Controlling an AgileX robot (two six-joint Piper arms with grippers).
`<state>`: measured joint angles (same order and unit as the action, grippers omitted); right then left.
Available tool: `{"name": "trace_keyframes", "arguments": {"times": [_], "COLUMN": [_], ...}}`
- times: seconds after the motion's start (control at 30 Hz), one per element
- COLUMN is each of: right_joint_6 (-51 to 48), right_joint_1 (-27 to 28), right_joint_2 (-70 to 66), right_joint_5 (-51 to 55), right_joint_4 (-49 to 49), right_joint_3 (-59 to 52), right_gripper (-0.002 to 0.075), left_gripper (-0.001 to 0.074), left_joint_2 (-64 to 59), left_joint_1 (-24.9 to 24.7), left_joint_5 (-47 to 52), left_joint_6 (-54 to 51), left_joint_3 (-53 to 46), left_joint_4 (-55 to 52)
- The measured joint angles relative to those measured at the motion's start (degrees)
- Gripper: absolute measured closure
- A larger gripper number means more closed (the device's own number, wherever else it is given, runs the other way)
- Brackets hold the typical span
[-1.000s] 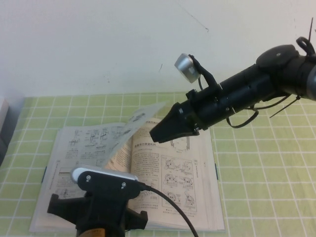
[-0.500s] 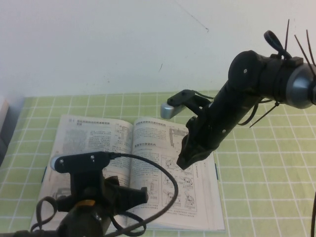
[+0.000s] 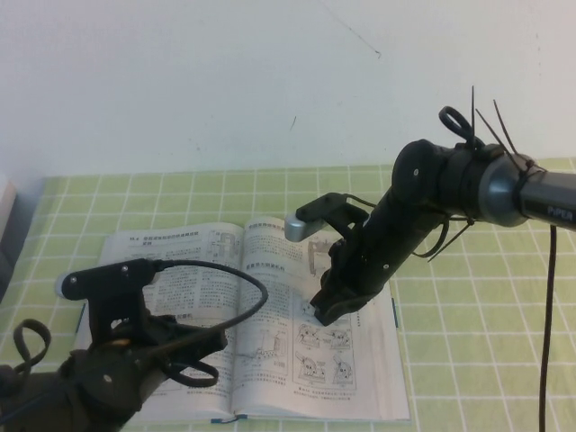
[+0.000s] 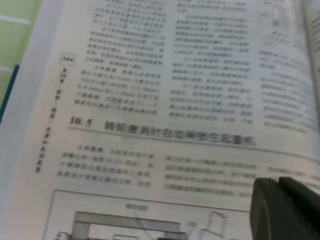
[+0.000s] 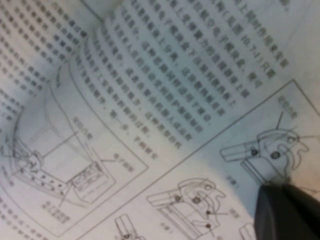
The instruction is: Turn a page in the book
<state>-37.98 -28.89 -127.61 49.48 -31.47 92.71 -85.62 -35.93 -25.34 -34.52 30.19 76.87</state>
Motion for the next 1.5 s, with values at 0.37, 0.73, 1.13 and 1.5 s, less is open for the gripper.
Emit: {"name": "trace_keyframes", "arguments": {"times": [0.37,0.73,1.13,1.5], "right_joint_6": [1.52,7.66,17.27,22.58], "right_joint_1": [0.00,-0.03,-0.03,-0.03], "right_joint_2": [1.50,17.92,37.79,58.50], "right_joint_5": [1.00,11.15,20.96,21.57], "right_joint_4": [3.44,23.75,39.24,45.36], "right_joint_3": [0.23,0.23,0.23,-6.03], "right_gripper": [0.0728,0.0728,0.0728,0.0728], "left_gripper": [0.0739,0.0739,0.0739,0.0739], "left_joint_2": [-4.55,9.87,29.53,50.16], "left_joint_1": [4.19,4.19,4.33,7.81], "left_joint_5": [8.49,26.69,48.61,52.75], "left_joint_6": [0.19,-3.98,4.38,26.34], "left_joint_3": [0.00,3.52,4.80,4.80], "left_joint_4": [-5.16,-14.00,-37.11,-69.29]}}
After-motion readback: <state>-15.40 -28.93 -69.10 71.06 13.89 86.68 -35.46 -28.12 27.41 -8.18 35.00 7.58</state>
